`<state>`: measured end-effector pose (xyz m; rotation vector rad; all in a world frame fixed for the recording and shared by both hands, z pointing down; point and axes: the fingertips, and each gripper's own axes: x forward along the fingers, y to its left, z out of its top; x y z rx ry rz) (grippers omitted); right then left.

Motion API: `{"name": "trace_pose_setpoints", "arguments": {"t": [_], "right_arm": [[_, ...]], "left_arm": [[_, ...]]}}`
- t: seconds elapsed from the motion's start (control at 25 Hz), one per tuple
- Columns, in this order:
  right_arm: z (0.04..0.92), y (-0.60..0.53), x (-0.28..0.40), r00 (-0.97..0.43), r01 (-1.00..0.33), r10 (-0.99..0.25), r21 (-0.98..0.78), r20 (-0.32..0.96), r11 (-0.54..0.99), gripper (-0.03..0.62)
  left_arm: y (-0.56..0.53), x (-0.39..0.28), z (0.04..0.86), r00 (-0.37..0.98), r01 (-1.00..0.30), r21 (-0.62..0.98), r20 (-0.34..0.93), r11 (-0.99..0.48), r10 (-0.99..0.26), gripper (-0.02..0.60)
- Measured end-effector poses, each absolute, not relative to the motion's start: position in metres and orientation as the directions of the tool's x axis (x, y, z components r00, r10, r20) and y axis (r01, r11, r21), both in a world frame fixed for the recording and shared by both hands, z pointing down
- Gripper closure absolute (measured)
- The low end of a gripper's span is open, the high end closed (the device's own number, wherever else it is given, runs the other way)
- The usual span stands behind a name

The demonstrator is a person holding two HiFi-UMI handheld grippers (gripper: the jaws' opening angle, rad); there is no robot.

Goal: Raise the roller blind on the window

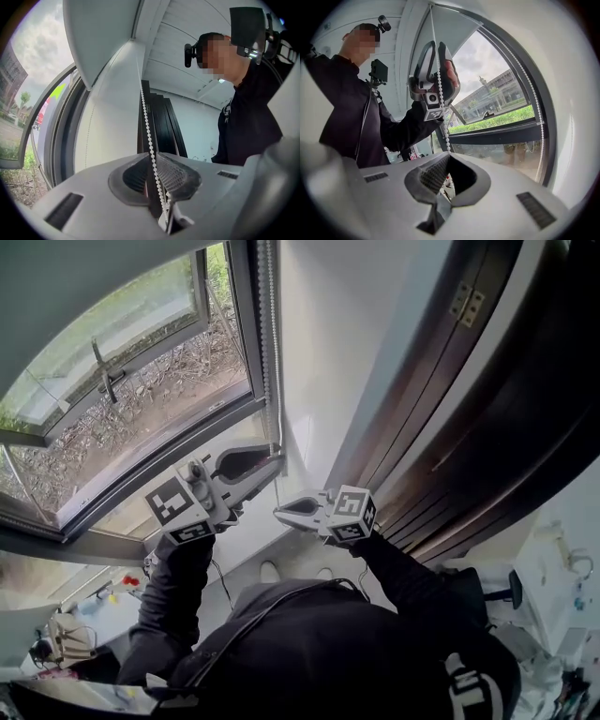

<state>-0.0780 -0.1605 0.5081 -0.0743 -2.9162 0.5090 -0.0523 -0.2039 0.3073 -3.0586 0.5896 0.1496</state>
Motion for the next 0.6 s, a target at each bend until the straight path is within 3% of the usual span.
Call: {"name": "trace_pose_setpoints", "arguments": {"t": [0.04, 0.12, 0.32, 0.48, 0.6], "right_arm": [[0.509, -0.160, -0.078, -0.983, 0.019, 0.080, -0.340, 0.167, 0.940, 0.586], [0.507, -0.162, -0.078, -0.983, 0.006, 0.068, -0.340, 0.168, 0.940, 0.586], [0.511, -0.162, -0.075, -0.984, 0.015, 0.077, -0.354, 0.161, 0.935, 0.586], [0.523, -0.158, -0.070, -0.972, 0.030, 0.106, -0.338, 0.209, 0.941, 0.585], [0.520, -0.161, -0.059, -0.985, 0.044, 0.101, -0.356, 0.142, 0.933, 0.564]], "left_arm": [[-0.201, -0.051, 0.307, 0.929, -0.361, -0.005, -0.092, -0.932, -0.360, 0.549], [-0.198, -0.048, 0.307, 0.935, -0.346, 0.004, -0.084, -0.938, -0.345, 0.560], [-0.198, -0.052, 0.308, 0.928, -0.345, 0.092, -0.116, -0.934, -0.354, 0.566], [-0.199, -0.048, 0.328, 0.915, -0.390, 0.067, -0.084, -0.918, -0.394, 0.568], [-0.201, -0.050, 0.354, 0.913, -0.395, 0.115, -0.064, -0.911, -0.404, 0.568]]}}
